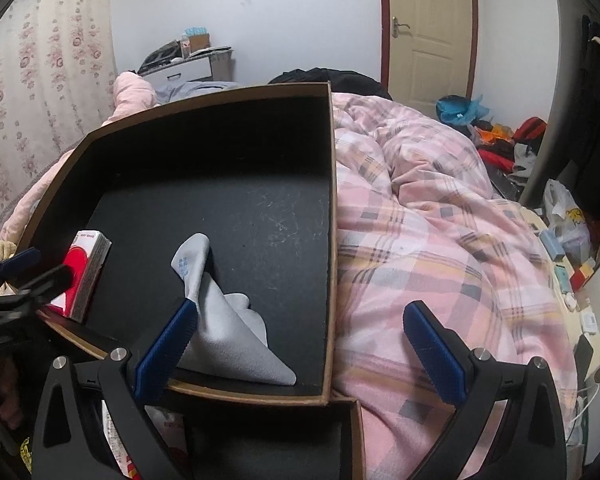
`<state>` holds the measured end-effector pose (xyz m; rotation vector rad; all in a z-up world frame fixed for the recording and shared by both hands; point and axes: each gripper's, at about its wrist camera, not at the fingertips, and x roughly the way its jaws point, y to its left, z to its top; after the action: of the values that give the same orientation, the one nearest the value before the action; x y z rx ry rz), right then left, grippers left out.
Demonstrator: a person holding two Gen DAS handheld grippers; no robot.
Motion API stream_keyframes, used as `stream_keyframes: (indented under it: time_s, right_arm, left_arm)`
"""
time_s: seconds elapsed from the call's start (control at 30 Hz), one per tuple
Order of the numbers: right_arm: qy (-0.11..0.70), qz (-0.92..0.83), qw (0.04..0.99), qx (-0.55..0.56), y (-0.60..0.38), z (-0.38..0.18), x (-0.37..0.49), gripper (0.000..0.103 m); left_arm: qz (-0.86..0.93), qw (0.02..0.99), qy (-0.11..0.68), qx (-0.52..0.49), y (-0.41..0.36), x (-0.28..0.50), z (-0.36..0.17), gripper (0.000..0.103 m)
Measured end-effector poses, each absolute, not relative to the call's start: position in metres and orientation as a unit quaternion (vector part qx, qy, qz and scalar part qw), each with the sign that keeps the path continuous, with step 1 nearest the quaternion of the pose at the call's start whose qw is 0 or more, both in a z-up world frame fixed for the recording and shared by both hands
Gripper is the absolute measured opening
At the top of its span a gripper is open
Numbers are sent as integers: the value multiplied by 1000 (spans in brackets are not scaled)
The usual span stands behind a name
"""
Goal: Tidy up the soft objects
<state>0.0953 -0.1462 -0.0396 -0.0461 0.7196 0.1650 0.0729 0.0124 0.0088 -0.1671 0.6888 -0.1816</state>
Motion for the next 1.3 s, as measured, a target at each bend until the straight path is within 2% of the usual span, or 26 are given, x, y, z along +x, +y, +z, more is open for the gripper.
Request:
stream_keyframes:
  time_s: [0.1,0.23,0.53,0.7,0.77,0.87,0.93,1.17,1.3]
  right_arm:
    - [360,82,929,-23,-147,-40,95,102]
    - [380,90,921,-11,-151,-41,98,102]
    - [422,124,898,26,-157,-47,106,102]
    - [420,125,898,29,-156,-46,104,102]
    - [419,125,899,30,-157,-46,104,102]
    - [419,124,899,31,-156,-46,105,102]
    - [418,125,899,32,-157,-46,106,102]
    - [419,125,899,33,-157,-46,106,102]
    - [419,125,899,34,-157,-46,105,102]
  left_arm:
    - [-136,924,346,-88,3,56,24,103]
    - [-184,911,367,-32,-30,37,36,103]
    - [-265,863,428,36,-83,14,19,102]
    - [-261,846,465,7,-78,23,5,94]
    - [-251,840,480,-2,-72,31,-1,78]
    - [-254,828,499,-23,-65,36,-10,69]
    - [-258,822,506,-37,-60,37,-13,66]
    - [-256,811,516,-98,-30,43,-11,66]
    - [-242,814,519,-99,-24,41,-15,64]
